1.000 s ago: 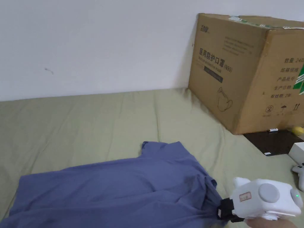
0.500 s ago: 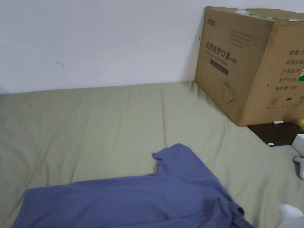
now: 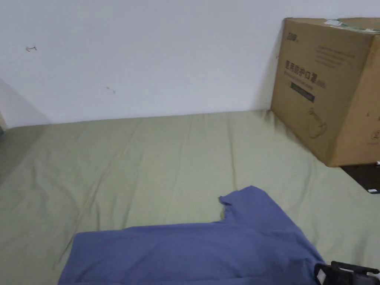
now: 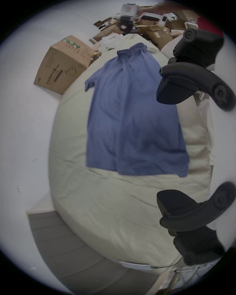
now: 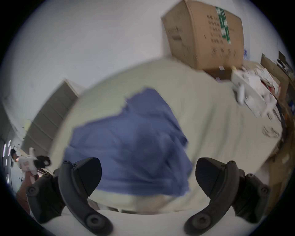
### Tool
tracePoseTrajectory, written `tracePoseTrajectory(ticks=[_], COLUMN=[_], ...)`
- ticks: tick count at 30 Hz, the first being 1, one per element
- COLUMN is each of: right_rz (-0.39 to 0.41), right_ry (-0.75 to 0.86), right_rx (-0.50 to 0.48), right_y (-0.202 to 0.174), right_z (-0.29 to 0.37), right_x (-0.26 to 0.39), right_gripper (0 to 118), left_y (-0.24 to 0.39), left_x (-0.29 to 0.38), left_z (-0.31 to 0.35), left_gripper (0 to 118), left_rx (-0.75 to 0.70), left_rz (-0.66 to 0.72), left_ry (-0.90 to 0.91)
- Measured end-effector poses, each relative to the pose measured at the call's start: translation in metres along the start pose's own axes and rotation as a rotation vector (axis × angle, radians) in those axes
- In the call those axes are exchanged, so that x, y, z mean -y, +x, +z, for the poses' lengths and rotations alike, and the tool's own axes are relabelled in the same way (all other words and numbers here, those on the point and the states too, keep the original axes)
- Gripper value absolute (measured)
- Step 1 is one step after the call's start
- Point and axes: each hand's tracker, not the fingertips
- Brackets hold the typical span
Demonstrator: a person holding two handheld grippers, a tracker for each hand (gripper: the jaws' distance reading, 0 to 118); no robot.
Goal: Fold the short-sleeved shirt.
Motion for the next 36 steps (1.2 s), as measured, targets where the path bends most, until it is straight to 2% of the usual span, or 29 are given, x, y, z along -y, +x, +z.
tracePoseTrajectory(ticks=[1, 2, 3, 4, 5, 6, 7, 9, 11, 13, 14, 15, 16, 17, 18, 19, 20, 22, 24, 25, 26, 27, 28, 30, 31, 32, 33, 34, 36], right_rz=[0.001, 0.024, 0.057, 0.094, 0.121, 0.123, 0.118, 0.098, 0.103, 0.14, 0.161, 0.18, 0.192, 0.197, 0.196, 0.192, 0.187, 0.178, 0.158, 0.142, 0.122, 0.085, 0.059, 0.018, 0.012, 0.01, 0.019, 0.031, 0.057], right_ry=[0.073, 0.123, 0.161, 0.186, 0.198, 0.22, 0.212, 0.199, 0.173, 0.139, 0.121, 0.102, 0.083, 0.061, 0.041, 0.019, -0.004, -0.033, -0.047, -0.054, -0.066, -0.069, -0.072, -0.074, -0.071, -0.068, -0.062, -0.057, -0.019], right_rx=[-0.036, -0.054, -0.065, -0.045, -0.02, -0.033, -0.057, -0.115, -0.116, -0.111, -0.112, -0.11, -0.104, -0.095, -0.092, -0.09, -0.085, -0.056, -0.033, -0.027, -0.019, -0.011, -0.002, -0.007, -0.012, -0.02, -0.037, -0.055, -0.067], right_y=[-0.011, -0.025, -0.037, -0.049, -0.059, -0.066, -0.079, -0.091, -0.093, -0.097, -0.098, -0.098, -0.098, -0.097, -0.096, -0.094, -0.092, -0.088, -0.082, -0.078, -0.075, -0.045, -0.039, -0.031, -0.031, -0.027, -0.02, -0.014, -0.007], right_z=[0.006, 0.01, 0.013, 0.011, 0.009, 0.007, 0.004, -0.001, -0.009, -0.015, -0.017, -0.02, -0.022, -0.024, -0.027, -0.03, -0.033, -0.039, -0.044, -0.047, -0.051, -0.058, -0.062, -0.072, -0.078, -0.085, -0.095, -0.105, -0.134], right_x=[-0.006, -0.013, -0.02, -0.025, -0.03, -0.034, -0.04, -0.048, -0.055, -0.055, -0.054, -0.051, -0.049, -0.046, -0.043, -0.041, -0.039, -0.036, -0.033, -0.034, -0.034, -0.025, -0.027, -0.03, -0.029, -0.032, -0.039, -0.047, -0.072], right_gripper=[109, 93, 60, 9, 4, 4, 4, 4, 4, 4, 4, 4, 4, 4, 4, 4, 4, 4, 4, 4, 4, 4, 4, 4, 4, 4, 4, 4, 4], left_y=[-0.005, 0.037, 0.042, 0.043, 0.043, 0.045, 0.065, 0.059, 0.035, 0.005, -0.009, -0.02, -0.032, -0.042, -0.047, -0.054, -0.061, -0.061, -0.066, -0.062, -0.051, -0.041, -0.033, -0.014, -0.007, -0.002, 0.009, 0.01, 0.014], left_x=[-0.004, -0.019, -0.025, -0.032, -0.039, -0.044, -0.055, -0.087, -0.142, -0.172, -0.184, -0.186, -0.188, -0.185, -0.183, -0.177, -0.176, -0.174, -0.167, -0.163, -0.157, -0.153, -0.149, -0.145, -0.142, -0.139, -0.133, -0.14, -0.14], left_z=[0.008, 0.012, 0.016, 0.018, 0.02, 0.022, 0.018, 0.004, -0.031, -0.079, -0.108, -0.126, -0.149, -0.167, -0.188, -0.202, -0.209, -0.233, -0.25, -0.254, -0.259, -0.255, -0.25, -0.238, -0.232, -0.226, -0.224, -0.224, -0.214], left_gripper=[95, 69, 32, 0, 1, 1, 1, 1, 1, 2, 13, 36, 86, 115, 117, 109, 110, 109, 108, 108, 108, 107, 98, 68, 18, 1, 1, 1, 1], left_rx=[0.037, 0.05, 0.061, 0.054, 0.03, 0.082, 0.115, 0.116, 0.081, 0.104, 0.12, 0.103, 0.082, 0.026, -0.029, -0.05, -0.037, -0.055, 0.008, 0.025, -0.049, -0.064, -0.066, -0.066, -0.023, -0.03, -0.061, -0.001, -0.015], left_rz=[-0.017, -0.033, -0.052, -0.07, -0.089, -0.065, -0.051, -0.004, 0.066, 0.079, 0.072, 0.077, 0.069, 0.062, 0.06, 0.049, 0.059, 0.08, 0.111, 0.089, -0.006, -0.103, -0.163, -0.246, -0.26, -0.289, -0.325, -0.308, -0.297], left_ry=[0.04, 0.116, 0.177, 0.209, 0.263, 0.29, 0.311, 0.322, 0.209, 0.046, -0.024, -0.066, -0.089, -0.096, -0.111, -0.128, -0.089, -0.142, -0.206, -0.228, -0.202, -0.169, -0.145, -0.084, -0.065, -0.076, -0.065, -0.081, -0.073])
